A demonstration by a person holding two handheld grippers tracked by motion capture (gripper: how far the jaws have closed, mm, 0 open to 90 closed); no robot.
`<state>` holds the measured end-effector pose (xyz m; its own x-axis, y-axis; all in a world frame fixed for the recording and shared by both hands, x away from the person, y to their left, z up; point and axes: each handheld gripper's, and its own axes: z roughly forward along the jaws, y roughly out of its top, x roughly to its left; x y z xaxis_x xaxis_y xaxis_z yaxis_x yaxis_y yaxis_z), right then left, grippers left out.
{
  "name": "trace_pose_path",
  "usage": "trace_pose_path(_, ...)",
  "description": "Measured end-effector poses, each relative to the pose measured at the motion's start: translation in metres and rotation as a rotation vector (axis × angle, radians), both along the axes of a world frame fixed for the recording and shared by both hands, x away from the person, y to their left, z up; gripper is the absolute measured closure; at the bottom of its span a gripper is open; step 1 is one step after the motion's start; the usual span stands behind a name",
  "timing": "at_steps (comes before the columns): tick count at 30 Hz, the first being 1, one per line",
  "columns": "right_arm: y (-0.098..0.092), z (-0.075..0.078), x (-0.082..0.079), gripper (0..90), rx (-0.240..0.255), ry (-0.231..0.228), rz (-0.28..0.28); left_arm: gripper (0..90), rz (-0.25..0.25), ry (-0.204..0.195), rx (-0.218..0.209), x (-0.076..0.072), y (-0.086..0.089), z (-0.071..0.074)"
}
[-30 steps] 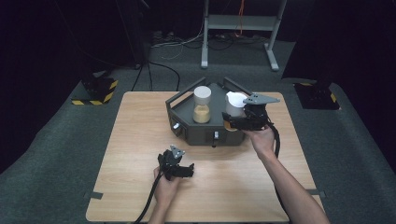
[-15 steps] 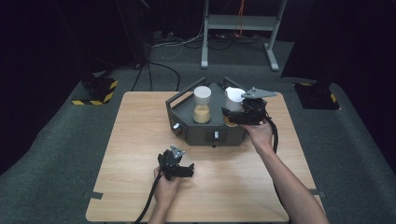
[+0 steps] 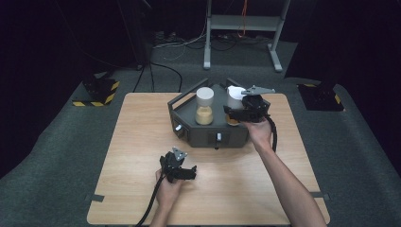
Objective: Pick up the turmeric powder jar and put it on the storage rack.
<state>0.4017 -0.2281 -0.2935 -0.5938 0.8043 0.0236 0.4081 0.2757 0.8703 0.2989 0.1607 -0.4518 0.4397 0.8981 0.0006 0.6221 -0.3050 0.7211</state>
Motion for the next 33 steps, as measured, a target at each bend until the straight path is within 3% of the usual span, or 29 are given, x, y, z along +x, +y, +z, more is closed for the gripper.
trace_pose_path(20, 0.016, -0.01, 0.02, 30.1, -0.025, 0.04, -0.045, 2.7, 0.001, -0.001, -0.002, 0.0, 0.0, 0.0)
trace_pose_path(33, 0.019, -0.014, 0.024, 30.0, -0.021, 0.047, -0.056, 2.7, 0.001, 0.0, -0.001, 0.0, 0.0, 0.0)
